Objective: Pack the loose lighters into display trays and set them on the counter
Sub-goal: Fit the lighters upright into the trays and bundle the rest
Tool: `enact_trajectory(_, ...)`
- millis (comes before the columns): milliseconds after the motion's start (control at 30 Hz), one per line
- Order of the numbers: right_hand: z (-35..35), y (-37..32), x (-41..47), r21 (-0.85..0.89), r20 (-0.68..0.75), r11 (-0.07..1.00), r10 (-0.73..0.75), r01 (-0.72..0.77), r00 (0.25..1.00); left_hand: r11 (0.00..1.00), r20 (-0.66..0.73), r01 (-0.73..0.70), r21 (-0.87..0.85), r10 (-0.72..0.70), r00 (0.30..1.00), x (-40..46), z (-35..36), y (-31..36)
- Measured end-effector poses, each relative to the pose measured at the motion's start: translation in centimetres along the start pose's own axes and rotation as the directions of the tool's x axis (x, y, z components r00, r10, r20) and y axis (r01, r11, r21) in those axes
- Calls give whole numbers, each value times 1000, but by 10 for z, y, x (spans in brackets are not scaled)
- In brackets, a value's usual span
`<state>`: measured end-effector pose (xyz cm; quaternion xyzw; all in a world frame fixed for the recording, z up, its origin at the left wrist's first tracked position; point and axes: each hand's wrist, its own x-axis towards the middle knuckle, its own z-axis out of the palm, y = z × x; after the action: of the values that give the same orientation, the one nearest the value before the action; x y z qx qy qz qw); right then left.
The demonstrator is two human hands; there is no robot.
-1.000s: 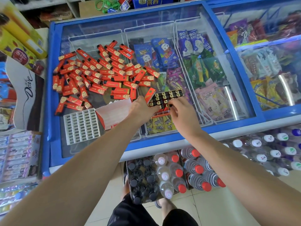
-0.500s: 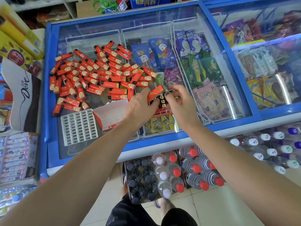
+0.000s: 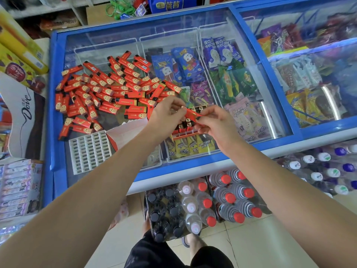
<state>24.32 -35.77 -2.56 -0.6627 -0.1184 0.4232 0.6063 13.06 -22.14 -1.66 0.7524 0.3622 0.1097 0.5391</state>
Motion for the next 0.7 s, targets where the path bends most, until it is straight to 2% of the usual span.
enact_trajectory(167,0,-6,-7,241,107,953,161,-182,981,999,44,-46,-23,47,998,-1,-1,4)
enact_trajectory(267,-4,-7,-6,254,179,938,195,-237,964,997,75,-82,-2,82,994,-2,-3,6)
enact_trajectory(333,-7,-6,-5,185,206,954,196,-235,959,994,95,-109,24,106,990,-3,-3,7)
enact_trajectory(433,-9,-5,-6,72,164,980,173,-187,971,993,60,-102,67,98,993,-2,-3,5)
enact_trajectory(533,-11,-3,-5,-49,96,993,109,-104,989,976,15,-59,210,58,998,-1,-4,-4)
enact_trajectory(633,-14,2,-1,-231,5,972,-31,31,1000,891,64,-74,447,50,997,-1,-7,-19)
enact_trajectory(700,-15,6,2,-428,-46,893,-175,138,984,827,81,-95,555,60,995,-2,-8,-26)
